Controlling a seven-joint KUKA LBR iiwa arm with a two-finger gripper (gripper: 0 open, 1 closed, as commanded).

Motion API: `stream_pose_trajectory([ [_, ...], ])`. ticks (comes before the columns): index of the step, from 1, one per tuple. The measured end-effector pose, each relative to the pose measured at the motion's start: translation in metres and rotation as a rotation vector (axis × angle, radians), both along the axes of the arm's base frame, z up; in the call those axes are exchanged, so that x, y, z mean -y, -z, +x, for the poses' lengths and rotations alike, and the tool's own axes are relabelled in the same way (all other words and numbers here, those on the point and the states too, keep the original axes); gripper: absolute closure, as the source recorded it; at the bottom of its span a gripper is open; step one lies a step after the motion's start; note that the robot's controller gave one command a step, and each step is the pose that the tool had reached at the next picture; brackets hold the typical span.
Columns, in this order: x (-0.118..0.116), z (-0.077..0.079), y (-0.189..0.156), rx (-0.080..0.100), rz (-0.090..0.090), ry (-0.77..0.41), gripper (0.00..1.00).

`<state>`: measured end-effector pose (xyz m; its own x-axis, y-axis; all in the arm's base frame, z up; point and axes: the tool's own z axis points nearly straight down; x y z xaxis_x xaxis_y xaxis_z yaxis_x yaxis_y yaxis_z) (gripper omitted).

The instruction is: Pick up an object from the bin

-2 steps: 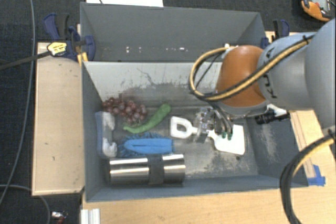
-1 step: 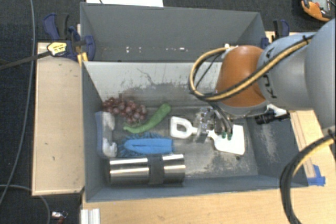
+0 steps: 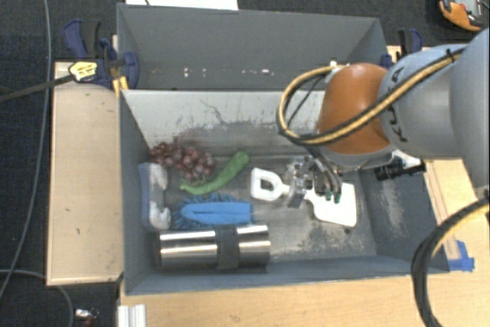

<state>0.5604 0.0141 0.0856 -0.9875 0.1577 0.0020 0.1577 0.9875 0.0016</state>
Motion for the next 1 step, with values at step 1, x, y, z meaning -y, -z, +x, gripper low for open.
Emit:
stream_pose_trajectory([
  [1, 0.0001, -0.0013, -0.0363, -0.006, 0.000, 0.000, 1.00],
])
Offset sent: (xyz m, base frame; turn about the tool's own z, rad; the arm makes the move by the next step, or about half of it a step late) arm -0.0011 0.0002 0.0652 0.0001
